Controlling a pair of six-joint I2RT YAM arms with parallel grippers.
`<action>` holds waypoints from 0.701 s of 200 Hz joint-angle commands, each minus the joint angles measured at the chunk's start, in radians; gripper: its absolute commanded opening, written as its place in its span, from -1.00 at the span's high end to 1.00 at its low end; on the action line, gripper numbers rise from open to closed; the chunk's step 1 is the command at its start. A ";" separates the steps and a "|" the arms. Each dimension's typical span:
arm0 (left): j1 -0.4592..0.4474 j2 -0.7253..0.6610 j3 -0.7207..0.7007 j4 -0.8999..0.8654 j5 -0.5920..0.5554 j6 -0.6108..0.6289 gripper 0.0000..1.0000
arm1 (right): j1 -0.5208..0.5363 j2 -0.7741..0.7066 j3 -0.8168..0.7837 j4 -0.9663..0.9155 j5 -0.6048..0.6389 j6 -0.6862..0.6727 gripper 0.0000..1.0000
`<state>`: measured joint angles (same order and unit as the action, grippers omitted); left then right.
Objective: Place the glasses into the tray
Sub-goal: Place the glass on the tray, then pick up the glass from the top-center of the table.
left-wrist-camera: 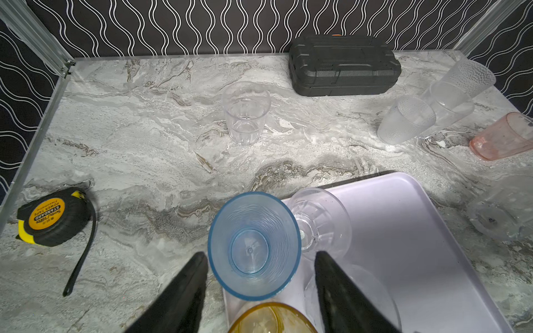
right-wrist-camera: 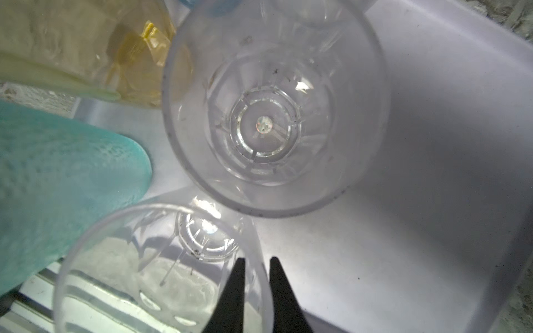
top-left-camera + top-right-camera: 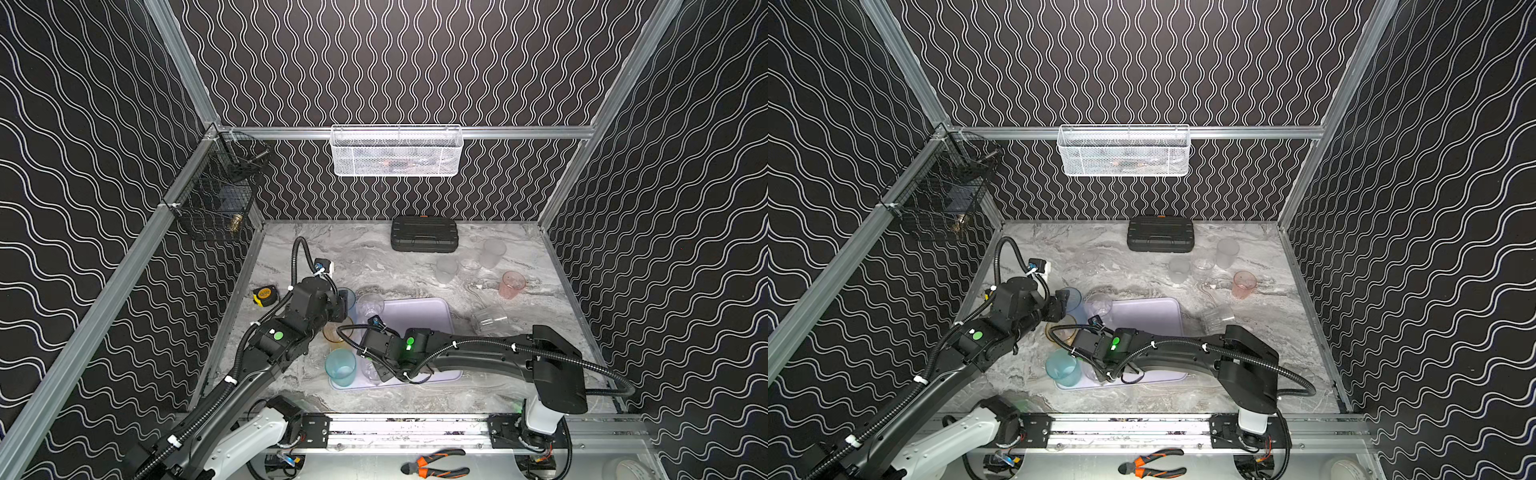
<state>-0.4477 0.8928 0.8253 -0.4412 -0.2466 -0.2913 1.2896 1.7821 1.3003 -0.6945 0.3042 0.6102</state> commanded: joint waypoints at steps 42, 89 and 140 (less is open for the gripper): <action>0.002 0.037 0.052 0.022 -0.022 0.026 -0.28 | -0.044 -0.070 0.113 -0.092 0.024 -0.100 0.26; 0.003 0.119 0.120 0.091 -0.010 0.064 -0.29 | -0.291 -0.114 0.189 -0.044 -0.074 -0.238 0.11; 0.002 0.242 0.144 0.224 -0.003 0.160 -0.32 | -0.546 -0.003 0.278 0.064 -0.142 -0.308 0.05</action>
<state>-0.4473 1.0893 0.9550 -0.3164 -0.2527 -0.1986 0.8108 1.7256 1.5440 -0.7002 0.2199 0.3466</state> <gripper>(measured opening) 0.654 0.469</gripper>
